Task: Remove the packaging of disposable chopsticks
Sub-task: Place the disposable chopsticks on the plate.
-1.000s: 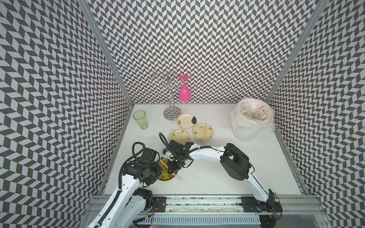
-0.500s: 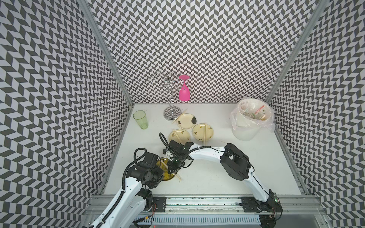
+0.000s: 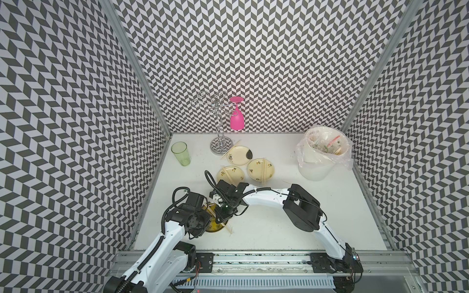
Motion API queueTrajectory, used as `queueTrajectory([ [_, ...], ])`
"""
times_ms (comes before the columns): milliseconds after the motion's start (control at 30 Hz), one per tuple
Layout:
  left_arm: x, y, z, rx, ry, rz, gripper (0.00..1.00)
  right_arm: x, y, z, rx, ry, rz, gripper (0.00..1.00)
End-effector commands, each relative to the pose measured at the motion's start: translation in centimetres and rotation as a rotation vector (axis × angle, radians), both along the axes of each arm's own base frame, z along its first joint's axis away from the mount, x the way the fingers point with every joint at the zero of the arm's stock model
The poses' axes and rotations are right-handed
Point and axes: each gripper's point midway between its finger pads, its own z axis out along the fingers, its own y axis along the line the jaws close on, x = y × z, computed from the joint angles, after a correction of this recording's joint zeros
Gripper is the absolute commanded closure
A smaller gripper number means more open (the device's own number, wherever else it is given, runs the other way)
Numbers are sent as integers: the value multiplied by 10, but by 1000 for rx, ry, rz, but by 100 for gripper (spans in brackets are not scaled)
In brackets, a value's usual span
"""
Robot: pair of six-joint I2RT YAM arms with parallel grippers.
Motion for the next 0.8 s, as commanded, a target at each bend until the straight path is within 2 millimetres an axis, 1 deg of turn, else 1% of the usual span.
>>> queueTrajectory([
  [0, 14, 4, 7, 15, -53, 28, 82, 1, 3, -5, -4, -3, -1, 86],
  [233, 11, 7, -3, 26, -32, 22, 81, 1, 4, -2, 1, -3, -1, 83],
  [300, 10, 8, -4, 31, -29, 23, 81, 2, 4, 2, 9, -4, -2, 80],
  [400, 11, 8, -5, 31, -33, 21, 81, 4, 7, 8, 22, -19, -6, 79],
  [500, 9, 8, -6, 30, -27, 20, 80, 5, 7, 7, 19, -15, -9, 78],
  [633, 9, 7, -5, 24, -29, 19, 80, 6, 7, 8, 11, -26, -14, 75],
  [767, 11, 8, 1, 28, -41, 24, 80, 12, 8, 20, 23, -57, -29, 71],
])
